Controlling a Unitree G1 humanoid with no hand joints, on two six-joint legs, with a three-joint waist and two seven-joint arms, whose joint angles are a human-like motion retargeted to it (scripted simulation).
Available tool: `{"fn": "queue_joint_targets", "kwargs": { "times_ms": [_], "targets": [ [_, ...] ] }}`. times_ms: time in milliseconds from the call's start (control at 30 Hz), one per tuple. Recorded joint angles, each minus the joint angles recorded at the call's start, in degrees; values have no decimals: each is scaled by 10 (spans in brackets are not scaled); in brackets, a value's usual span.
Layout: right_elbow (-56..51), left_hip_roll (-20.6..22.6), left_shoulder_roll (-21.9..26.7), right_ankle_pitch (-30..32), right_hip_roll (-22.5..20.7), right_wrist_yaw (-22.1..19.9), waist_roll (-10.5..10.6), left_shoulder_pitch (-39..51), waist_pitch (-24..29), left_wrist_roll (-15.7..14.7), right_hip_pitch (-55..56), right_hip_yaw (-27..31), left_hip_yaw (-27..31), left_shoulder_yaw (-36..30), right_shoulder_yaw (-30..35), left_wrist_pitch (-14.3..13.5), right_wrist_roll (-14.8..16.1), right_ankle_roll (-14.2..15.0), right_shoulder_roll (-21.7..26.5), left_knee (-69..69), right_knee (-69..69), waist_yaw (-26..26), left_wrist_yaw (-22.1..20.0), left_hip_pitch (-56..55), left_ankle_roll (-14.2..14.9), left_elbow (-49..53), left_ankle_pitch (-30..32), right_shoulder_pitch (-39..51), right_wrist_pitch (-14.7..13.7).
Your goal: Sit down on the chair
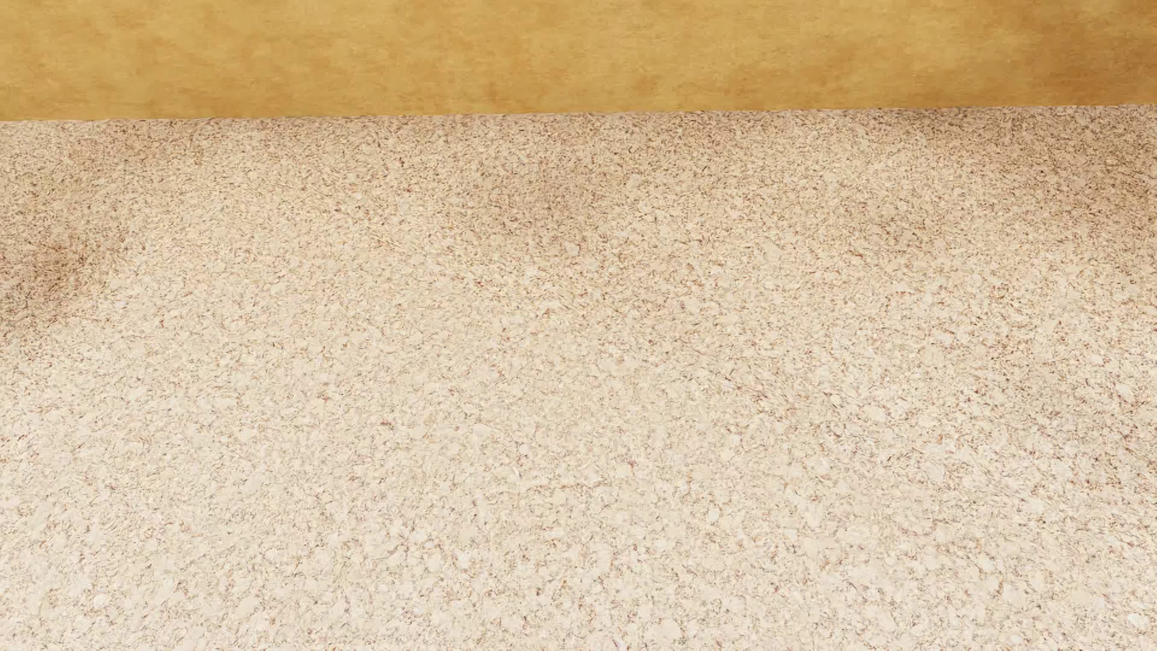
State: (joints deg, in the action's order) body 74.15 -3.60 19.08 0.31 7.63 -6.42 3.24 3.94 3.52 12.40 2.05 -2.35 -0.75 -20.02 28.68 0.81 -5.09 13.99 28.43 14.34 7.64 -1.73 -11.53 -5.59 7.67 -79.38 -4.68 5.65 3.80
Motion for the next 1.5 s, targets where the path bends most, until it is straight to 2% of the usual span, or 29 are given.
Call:
{"fn": "queue_joint_targets", "kwargs": {
  "times_ms": [133, 233, 300, 367, 467, 500, 600, 667, 800, 900, 933, 967, 1000, 1033, 1100, 1167, 1200, 1233, 1267, 1333, 1400, 1467, 1500],
  "targets": [
    [-4, -15, -2, -14, -12, -3, -1, -7, 1, 14, -3, -4, -2, -5, -3, 4, -5, -6, -4, 2, 10, 1, 10, -1, 5, 4, 6, 3, -6],
    [-9, -25, 6, -60, -27, 1, -2, -1, 4, 14, -2, 7, 5, -4, 1, 5, -9, -20, -5, 8, 38, 4, 14, -4, 7, 7, 11, -1, -12],
    [-14, -30, 8, -75, -37, 6, -3, -1, 4, 5, 0, 20, 13, -9, 5, 4, -9, -16, -10, 9, 58, 6, 8, -8, 11, 10, 19, -6, -13],
    [-23, -31, 6, -59, -36, 12, -1, 8, 6, 12, -3, 0, 20, -3, 7, 1, -20, -22, -7, 8, 61, 2, 2, -20, 14, 15, 32, -10, -14],
    [-30, -27, -5, -71, -33, 23, 9, 18, 15, 16, -17, -27, 37, 9, 28, -1, -27, -20, 8, 4, 44, -13, 1, -47, 25, 31, 53, -13, -17],
    [-39, -22, -10, -73, -33, 30, 11, 18, 18, 25, -23, -34, 42, 8, 33, -5, -40, -26, 20, 9, 33, -17, 4, -62, 28, 37, 57, -16, -17],
    [-43, -13, -16, -72, -29, 20, 16, 17, 35, 58, -48, -64, 23, 24, 24, -8, -32, -45, 37, 52, 9, -30, 27, -80, 11, 36, 38, -18, -25],
    [-40, -23, -12, -75, -27, 16, 16, 9, 39, 67, -65, -82, 9, 36, 20, -9, -33, -65, 40, 75, 6, -33, 41, -81, 7, 31, 31, -23, -27],
    [-42, -58, -2, -81, -23, 16, 12, -2, 43, 68, -106, -112, -9, 61, 5, -15, -42, -99, 34, 64, 0, -31, 40, -87, 11, 26, 30, -31, -34],
    [-43, -65, 3, -60, -22, 12, 10, -1, 55, 87, -141, -136, -44, 78, 12, -33, -54, -127, 30, 43, -6, -31, 38, -85, -9, 26, 17, -20, -43],
    [-41, -46, 2, -89, -26, -24, 15, -27, 22, 58, -145, -136, -32, 67, 4, 15, -8, -82, 25, 53, -23, -37, 51, -107, 0, 45, -2, -38, -30],
    [-49, -35, 3, -84, -22, -26, 14, -33, 20, 63, -150, -140, -36, 68, 4, 14, -7, -79, 25, 43, -13, -36, 54, -99, -6, 47, 6, -40, -31],
    [-53, -19, 4, -84, -4, -38, 7, -36, 19, 61, -148, -140, -23, 59, 2, 12, 4, -64, 22, 28, 18, -36, 51, -95, 7, 46, 47, -40, -35],
    [-49, -1, 5, -83, 19, -47, 1, -39, 19, 62, -145, -138, -6, 41, 1, 9, 15, -40, 20, 35, 56, -36, 53, -95, 0, 44, 48, -40, -37],
    [-60, 25, 6, -50, 63, -38, 3, -45, 26, 66, -121, -138, -18, 30, 5, 7, 34, 8, 29, 19, 170, -33, 50, -60, -28, 51, 45, -45, -33],
    [-58, 41, 15, -24, 88, -41, 3, -44, 35, 61, -58, -109, -17, 35, 6, 12, 34, 22, 23, -17, 300, -20, 49, -18, -57, 55, 47, -35, -28],
    [-60, 44, 22, -36, 79, -48, 2, -39, 42, 52, -28, -86, -12, 26, 5, 16, 44, 21, 15, -34, 348, -11, 48, 6, -61, 55, 48, -32, -28],
    [-60, 48, 27, -60, 56, -46, 2, -37, 46, 48, -1, -60, -7, 17, 11, 21, 54, -6, 8, -50, 378, 0, 48, 27, -65, 55, 47, -33, -27],
    [-61, 50, 31, -80, 33, -35, 1, -32, 50, 45, 30, -36, -3, 3, 10, 21, 44, -26, 3, -54, 397, 10, 48, 40, -67, 55, 41, -31, -28],
    [-67, 52, 41, -94, -3, -18, -5, -18, 55, 46, 104, -3, -5, -18, -4, 19, 19, -5, -3, -36, 400, 27, 52, 50, -71, 59, 17, -30, -31],
    [-64, 56, 45, -106, -42, -15, -7, -6, 56, 43, 158, 17, 1, -33, -4, 21, 20, -14, -7, -50, 328, 36, 51, 79, -74, 68, 2, -31, -29],
    [-57, 61, 44, -96, -62, -10, -8, 8, 57, 48, 180, 6, -3, -48, -20, 14, 9, -14, -3, -60, 199, 43, 50, 105, -73, 78, -11, -31, -31],
    [-57, 64, 43, -94, -71, -6, -8, 13, 58, 51, 184, -2, -6, -54, -29, 15, 9, -30, -1, -63, 148, 44, 54, 121, -78, 86, -23, -34, -28]
  ]
}}
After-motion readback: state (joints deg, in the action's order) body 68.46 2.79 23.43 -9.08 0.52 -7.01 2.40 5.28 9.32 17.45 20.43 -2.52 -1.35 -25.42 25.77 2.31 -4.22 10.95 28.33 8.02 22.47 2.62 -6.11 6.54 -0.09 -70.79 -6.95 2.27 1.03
